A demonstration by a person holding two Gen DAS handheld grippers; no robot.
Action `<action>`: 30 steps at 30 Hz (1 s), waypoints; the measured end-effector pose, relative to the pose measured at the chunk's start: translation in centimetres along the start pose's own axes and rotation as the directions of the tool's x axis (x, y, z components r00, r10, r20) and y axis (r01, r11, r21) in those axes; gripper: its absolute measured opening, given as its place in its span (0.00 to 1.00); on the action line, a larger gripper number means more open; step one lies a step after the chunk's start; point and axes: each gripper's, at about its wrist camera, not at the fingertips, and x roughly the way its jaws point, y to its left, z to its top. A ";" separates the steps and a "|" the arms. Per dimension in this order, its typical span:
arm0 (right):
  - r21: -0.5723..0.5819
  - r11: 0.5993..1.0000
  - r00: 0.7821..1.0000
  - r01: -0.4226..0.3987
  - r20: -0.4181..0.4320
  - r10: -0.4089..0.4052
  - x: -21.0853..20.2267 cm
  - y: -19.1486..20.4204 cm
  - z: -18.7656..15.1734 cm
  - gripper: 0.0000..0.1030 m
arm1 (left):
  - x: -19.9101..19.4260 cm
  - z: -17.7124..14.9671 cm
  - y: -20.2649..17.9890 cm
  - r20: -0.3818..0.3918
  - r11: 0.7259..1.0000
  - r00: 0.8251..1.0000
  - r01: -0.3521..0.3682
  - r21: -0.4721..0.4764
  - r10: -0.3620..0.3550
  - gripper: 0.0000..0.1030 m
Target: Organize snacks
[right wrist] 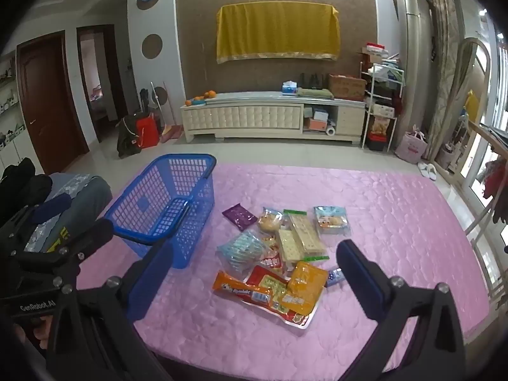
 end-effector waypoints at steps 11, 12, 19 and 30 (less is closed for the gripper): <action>-0.011 1.000 1.000 -0.006 0.016 0.006 0.2 0.3 0.7 1.00 | 0.4 -0.4 -0.4 -0.011 1.000 1.000 -0.005 0.006 0.005 1.00; -0.012 1.000 1.000 -0.009 0.021 0.009 0.0 0.2 0.6 1.00 | 0.5 -0.4 -0.4 -0.013 1.000 1.000 -0.005 0.007 0.005 1.00; -0.018 1.000 0.999 -0.024 0.028 0.025 -0.2 0.1 1.1 1.00 | 0.4 0.3 -0.1 -0.030 1.000 1.000 0.007 -0.001 -0.007 1.00; -0.021 0.999 0.999 -0.033 0.029 0.034 -0.2 0.1 1.0 1.00 | 0.5 0.3 0.0 -0.043 1.000 0.999 0.016 -0.011 -0.017 1.00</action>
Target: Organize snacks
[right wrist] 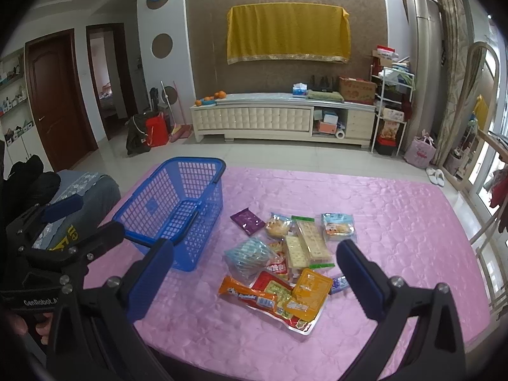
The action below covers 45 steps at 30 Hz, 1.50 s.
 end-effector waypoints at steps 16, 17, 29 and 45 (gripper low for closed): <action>-0.010 1.000 1.000 -0.004 -0.011 0.004 -0.1 -0.1 0.0 1.00 | -0.2 0.1 0.0 -0.008 1.000 1.000 0.006 -0.004 -0.006 1.00; -0.010 1.000 1.000 -0.003 -0.011 0.003 -0.1 -0.1 0.0 1.00 | -0.2 0.2 0.0 -0.009 1.000 1.000 0.008 -0.005 -0.008 1.00; -0.010 1.000 1.000 -0.006 -0.025 0.006 -0.1 -0.1 0.1 1.00 | -0.2 0.2 0.2 -0.020 1.000 1.000 0.016 -0.010 -0.016 1.00; -0.007 1.000 0.999 -0.010 -0.034 0.010 0.0 -0.1 0.0 1.00 | -0.5 0.3 0.3 -0.025 1.000 1.000 0.018 -0.009 -0.018 1.00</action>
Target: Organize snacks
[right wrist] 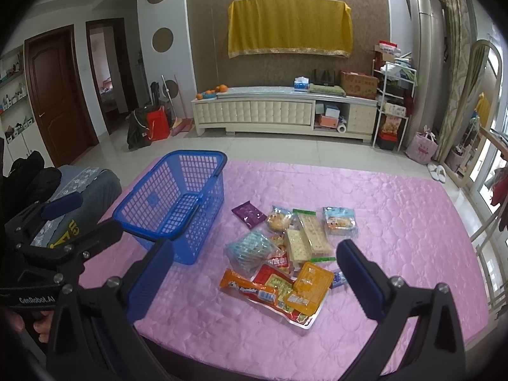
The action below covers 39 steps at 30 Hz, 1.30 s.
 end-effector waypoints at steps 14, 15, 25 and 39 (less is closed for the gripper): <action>0.009 1.000 1.000 -0.004 -0.008 0.004 0.1 -0.6 0.4 1.00 | 1.0 0.6 -0.9 -0.020 1.000 1.000 0.007 0.018 -0.006 1.00; 0.011 1.000 1.000 -0.001 -0.009 0.001 0.1 -0.9 0.4 1.00 | 1.2 0.8 -1.1 -0.024 1.000 1.000 0.009 0.021 -0.008 1.00; 0.061 0.998 0.999 0.032 -0.038 -0.029 1.1 -5.6 1.1 1.00 | 5.0 2.9 -5.0 -0.066 0.996 0.997 0.054 0.069 -0.050 1.00; 0.178 0.984 0.989 0.030 -0.146 -0.003 6.1 -14.5 2.5 1.00 | 13.5 5.8 -11.0 -0.196 0.987 0.979 0.081 0.136 -0.053 1.00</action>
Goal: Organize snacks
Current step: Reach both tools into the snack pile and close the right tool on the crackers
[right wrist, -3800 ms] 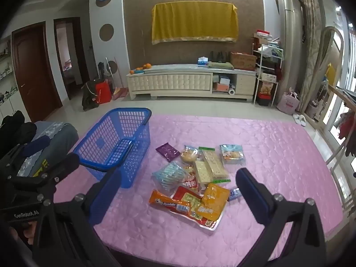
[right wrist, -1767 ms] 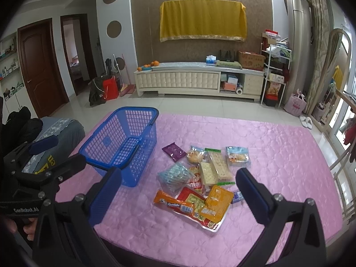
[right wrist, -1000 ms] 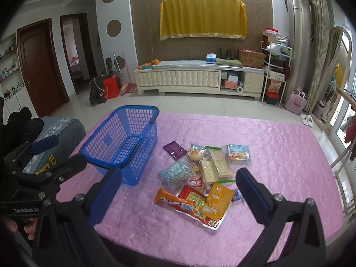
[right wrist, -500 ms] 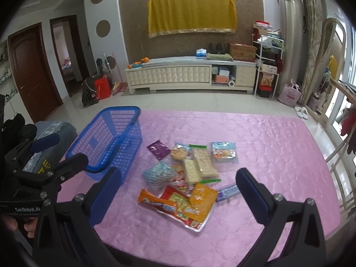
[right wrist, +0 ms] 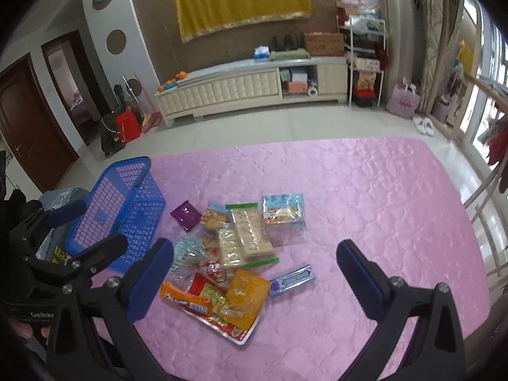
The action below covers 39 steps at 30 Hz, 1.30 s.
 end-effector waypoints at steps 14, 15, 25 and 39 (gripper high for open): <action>-0.020 0.995 0.975 -0.102 -0.201 0.095 10.9 -3.1 0.0 1.00 | 10.2 -0.8 1.0 -0.178 0.999 0.984 0.025 -0.023 -0.028 1.00; -0.024 0.993 0.970 -0.117 -0.217 0.109 11.8 -3.1 -0.3 1.00 | 10.9 -1.1 1.2 -0.191 0.999 0.981 0.027 -0.030 -0.032 1.00; -0.098 0.970 0.924 -0.220 -0.341 0.175 18.8 -2.0 -1.4 1.00 | 15.3 -2.8 2.8 -0.272 0.999 0.962 0.004 -0.049 -0.017 1.00; -0.141 0.959 0.881 -0.245 -0.444 0.160 23.7 -1.3 -1.1 0.81 | 15.7 -3.0 3.3 -0.281 0.997 0.959 0.018 -0.078 -0.040 1.00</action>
